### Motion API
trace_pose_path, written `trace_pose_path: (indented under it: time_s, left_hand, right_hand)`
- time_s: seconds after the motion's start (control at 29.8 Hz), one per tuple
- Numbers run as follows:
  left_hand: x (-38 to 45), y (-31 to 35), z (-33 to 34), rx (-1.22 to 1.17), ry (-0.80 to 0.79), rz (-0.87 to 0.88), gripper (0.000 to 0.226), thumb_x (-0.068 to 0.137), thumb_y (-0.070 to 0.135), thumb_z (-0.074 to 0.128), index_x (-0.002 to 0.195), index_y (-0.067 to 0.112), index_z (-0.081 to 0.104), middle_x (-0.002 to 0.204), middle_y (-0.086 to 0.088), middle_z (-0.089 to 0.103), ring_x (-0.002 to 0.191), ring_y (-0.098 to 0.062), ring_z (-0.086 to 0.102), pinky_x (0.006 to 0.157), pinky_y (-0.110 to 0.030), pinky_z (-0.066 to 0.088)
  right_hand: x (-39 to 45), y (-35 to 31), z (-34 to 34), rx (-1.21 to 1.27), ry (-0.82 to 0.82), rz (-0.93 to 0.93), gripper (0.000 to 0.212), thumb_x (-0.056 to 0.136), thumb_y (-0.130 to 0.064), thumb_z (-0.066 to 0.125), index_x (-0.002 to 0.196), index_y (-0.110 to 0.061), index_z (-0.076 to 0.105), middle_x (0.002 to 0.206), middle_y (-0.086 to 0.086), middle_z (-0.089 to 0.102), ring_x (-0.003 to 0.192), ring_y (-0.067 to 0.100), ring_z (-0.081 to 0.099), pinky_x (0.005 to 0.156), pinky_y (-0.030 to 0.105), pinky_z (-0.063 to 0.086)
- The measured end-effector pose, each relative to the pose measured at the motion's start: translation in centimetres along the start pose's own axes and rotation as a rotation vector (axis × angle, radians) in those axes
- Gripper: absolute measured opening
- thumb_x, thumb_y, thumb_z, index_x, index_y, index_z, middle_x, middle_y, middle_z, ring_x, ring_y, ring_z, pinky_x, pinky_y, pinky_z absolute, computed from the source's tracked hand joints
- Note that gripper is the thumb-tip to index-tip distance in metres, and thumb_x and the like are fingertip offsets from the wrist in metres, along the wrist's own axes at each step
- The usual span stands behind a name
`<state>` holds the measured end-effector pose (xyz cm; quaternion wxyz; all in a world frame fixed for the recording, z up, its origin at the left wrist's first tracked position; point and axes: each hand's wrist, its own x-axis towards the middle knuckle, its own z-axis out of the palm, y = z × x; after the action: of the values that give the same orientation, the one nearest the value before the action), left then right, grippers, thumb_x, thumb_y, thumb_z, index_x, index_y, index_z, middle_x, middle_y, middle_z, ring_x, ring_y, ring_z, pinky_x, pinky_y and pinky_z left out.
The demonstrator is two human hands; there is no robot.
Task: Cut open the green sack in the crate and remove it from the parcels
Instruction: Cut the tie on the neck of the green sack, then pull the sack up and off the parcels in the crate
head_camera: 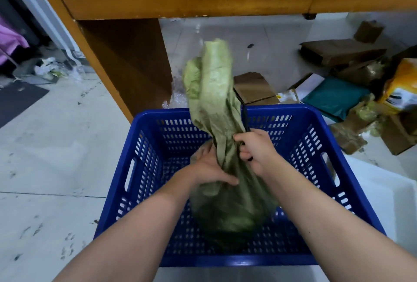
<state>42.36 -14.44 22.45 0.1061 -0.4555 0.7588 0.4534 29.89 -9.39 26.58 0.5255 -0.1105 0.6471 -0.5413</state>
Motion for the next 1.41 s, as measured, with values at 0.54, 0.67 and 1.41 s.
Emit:
trace_pose_path:
  time_s: [0.54,0.67,1.41]
  left_hand:
    - [-3.2,3.3,-5.0,-1.396,0.511,-0.095,0.022,0.100,0.027,0.050,0.103,0.011,0.064,0.104,-0.013,0.069,0.093,-0.028,0.067,0.082,-0.038,0.055]
    - [-4.6,1.7,-5.9,-1.621,0.449,-0.159,0.042,0.105,0.033,0.037,0.130,0.008,0.059,0.130,-0.016,0.061,0.124,-0.032,0.057,0.099,-0.045,0.045]
    - [-4.9,-1.1,-5.7,-1.491,0.330,-0.195,0.039,0.100,0.041,0.042,0.095,0.014,0.070,0.099,-0.015,0.070,0.091,-0.030,0.065,0.075,-0.040,0.052]
  right_hand:
    - [-4.0,-1.5,-7.5,-0.422,0.581,-0.364,0.025,0.081,-0.021,0.072,0.097,-0.015,0.054,0.099,0.009,0.062,0.081,0.025,0.057,0.063,0.031,0.043]
    - [-3.6,0.0,-9.4,-0.498,0.552,-0.205,0.056,0.078,-0.056,0.067,0.103,-0.009,0.051,0.124,0.016,0.052,0.103,0.036,0.057,0.088,0.047,0.049]
    - [-3.2,-1.0,-7.9,0.103,0.374,-0.213,0.040,0.086,-0.047,0.066,0.097,-0.009,0.062,0.098,0.003,0.066,0.074,0.010,0.058,0.056,0.017,0.045]
